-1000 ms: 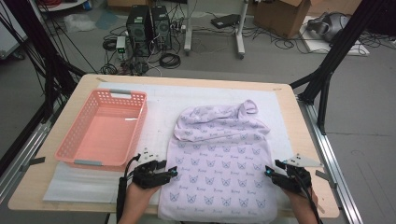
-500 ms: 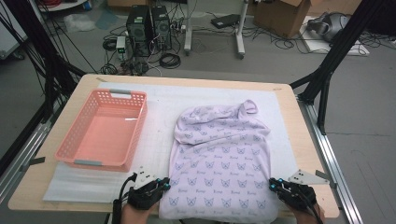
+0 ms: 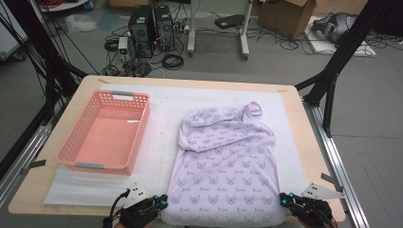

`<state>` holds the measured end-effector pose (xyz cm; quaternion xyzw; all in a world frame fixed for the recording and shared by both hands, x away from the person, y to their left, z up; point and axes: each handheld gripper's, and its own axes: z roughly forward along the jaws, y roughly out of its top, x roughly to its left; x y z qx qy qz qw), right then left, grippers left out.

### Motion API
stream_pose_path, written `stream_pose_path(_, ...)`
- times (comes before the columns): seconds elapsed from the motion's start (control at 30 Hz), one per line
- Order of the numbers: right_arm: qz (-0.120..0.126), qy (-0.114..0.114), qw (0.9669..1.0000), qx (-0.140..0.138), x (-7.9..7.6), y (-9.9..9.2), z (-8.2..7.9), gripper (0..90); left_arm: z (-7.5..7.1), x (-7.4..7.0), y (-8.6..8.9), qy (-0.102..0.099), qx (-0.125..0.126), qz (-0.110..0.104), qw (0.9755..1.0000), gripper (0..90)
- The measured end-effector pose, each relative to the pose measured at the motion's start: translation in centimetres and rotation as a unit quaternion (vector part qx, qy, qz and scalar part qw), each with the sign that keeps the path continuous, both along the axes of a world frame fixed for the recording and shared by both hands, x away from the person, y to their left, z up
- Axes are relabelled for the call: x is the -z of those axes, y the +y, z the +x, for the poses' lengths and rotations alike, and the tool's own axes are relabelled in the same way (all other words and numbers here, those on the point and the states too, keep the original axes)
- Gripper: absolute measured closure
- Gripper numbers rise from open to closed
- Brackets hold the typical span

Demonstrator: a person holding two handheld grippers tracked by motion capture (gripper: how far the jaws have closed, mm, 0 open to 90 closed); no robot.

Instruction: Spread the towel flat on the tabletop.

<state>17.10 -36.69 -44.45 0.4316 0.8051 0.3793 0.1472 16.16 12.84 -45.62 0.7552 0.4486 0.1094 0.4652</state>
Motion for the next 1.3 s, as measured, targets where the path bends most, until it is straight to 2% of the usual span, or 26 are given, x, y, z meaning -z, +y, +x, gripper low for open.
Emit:
stream_pose_path(0.07,0.001,-0.003,1.0000,-0.001,0.0,-0.1,-0.1,81.6,0.1,0.0,0.0,-0.016,-0.005,-0.003,0.9999,74.8)
stream_pose_path(0.1,0.000,-0.007,1.0000,0.005,0.0,-0.1,-0.1,74.3,0.3,0.0,0.1,-0.017,-0.011,-0.014,0.9997,66.8)
stream_pose_path(0.17,0.011,-0.016,0.9995,0.024,-0.1,-0.2,0.1,62.9,0.8,0.0,0.0,-0.026,-0.018,-0.020,0.9993,56.8)
stream_pose_path(0.23,0.019,-0.023,0.9987,0.040,-0.2,-0.2,0.3,57.8,1.4,0.0,-0.3,-0.030,-0.025,-0.025,0.9989,50.4)
stream_pose_path(0.37,-0.002,-0.042,0.9980,0.048,-0.1,0.7,0.9,56.1,2.6,0.1,-1.1,-0.031,-0.028,-0.018,0.9990,46.6)
stream_pose_path(0.47,-0.007,-0.047,0.9976,0.050,0.0,1.3,1.6,54.2,3.4,0.3,-1.8,-0.025,-0.023,-0.015,0.9993,46.9)
stream_pose_path(0.53,-0.006,-0.040,0.9977,0.054,0.3,1.7,2.2,52.4,3.8,0.5,-2.4,-0.026,-0.015,-0.006,0.9995,47.0)
stream_pose_path(0.6,-0.021,-0.038,0.9977,0.052,0.7,2.1,2.4,54.7,3.6,0.6,-2.9,-0.050,-0.009,0.023,0.9984,48.1)
stream_pose_path(0.63,-0.017,-0.040,0.9979,0.047,0.7,2.0,2.3,57.5,3.4,0.7,-3.0,-0.061,-0.008,0.035,0.9975,48.9)
stream_pose_path(0.7,-0.014,-0.039,0.9981,0.045,0.8,2.0,2.3,63.2,3.1,0.8,-3.0,-0.074,-0.018,0.048,0.9959,59.6)
stream_pose_path(0.73,-0.011,-0.038,0.9983,0.042,0.7,1.9,2.3,70.3,3.0,0.8,-2.8,-0.076,-0.020,0.049,0.9957,66.7)
stream_pose_path(0.8,-0.003,-0.029,0.9992,0.026,0.7,1.8,2.2,84.8,2.9,0.7,-2.6,-0.065,-0.011,0.044,0.9968,80.7)
stream_pose_path(0.83,-0.013,-0.034,0.9992,0.018,0.6,2.0,2.0,85.4,2.7,0.6,-2.6,-0.065,-0.010,0.048,0.9967,85.7)
stream_pose_path(0.87,-0.017,-0.033,0.9992,0.017,0.5,2.1,1.9,85.5,2.5,0.5,-2.5,-0.065,-0.009,0.051,0.9965,86.0)
stream_pose_path(1.03,-0.009,-0.023,0.9997,0.009,0.4,1.6,1.3,85.6,1.4,0.3,-1.9,-0.045,-0.002,0.042,0.9981,86.4)
stream_pose_path(1.3,-0.008,-0.007,0.9999,-0.007,0.1,0.9,-0.2,86.0,-0.1,0.0,-1.4,-0.032,0.012,0.038,0.9987,86.4)
